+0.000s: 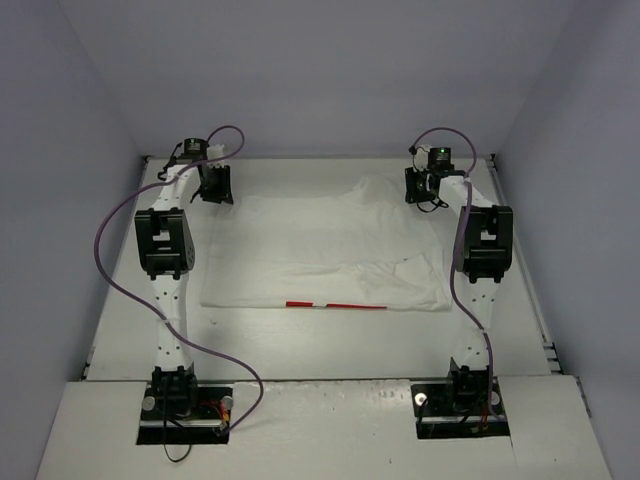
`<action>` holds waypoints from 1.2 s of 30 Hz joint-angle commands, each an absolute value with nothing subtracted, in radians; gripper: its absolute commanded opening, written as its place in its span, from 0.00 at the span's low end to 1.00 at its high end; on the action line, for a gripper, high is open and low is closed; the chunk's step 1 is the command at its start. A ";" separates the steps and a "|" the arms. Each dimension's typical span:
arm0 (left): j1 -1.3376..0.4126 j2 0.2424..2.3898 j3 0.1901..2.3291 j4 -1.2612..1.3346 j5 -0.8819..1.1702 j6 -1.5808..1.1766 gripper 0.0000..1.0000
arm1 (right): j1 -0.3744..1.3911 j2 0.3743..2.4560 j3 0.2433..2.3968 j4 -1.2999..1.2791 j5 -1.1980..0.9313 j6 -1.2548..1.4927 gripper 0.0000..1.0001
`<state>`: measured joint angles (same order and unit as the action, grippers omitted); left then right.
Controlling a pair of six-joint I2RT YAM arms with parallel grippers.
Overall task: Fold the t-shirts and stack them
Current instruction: Grap the side of the flattened tshirt furthest away from the robot with both arms
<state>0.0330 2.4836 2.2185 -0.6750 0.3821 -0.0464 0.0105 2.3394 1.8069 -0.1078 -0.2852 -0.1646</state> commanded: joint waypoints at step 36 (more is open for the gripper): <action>0.081 2.274 2.197 -0.516 0.477 -0.151 0.00 | -0.046 2.168 1.840 -0.195 -0.291 -0.155 0.00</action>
<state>0.0656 2.4450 2.1884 -0.5838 0.4406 -0.1487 -0.0277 2.3109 1.8322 -0.2038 -0.2974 -0.1558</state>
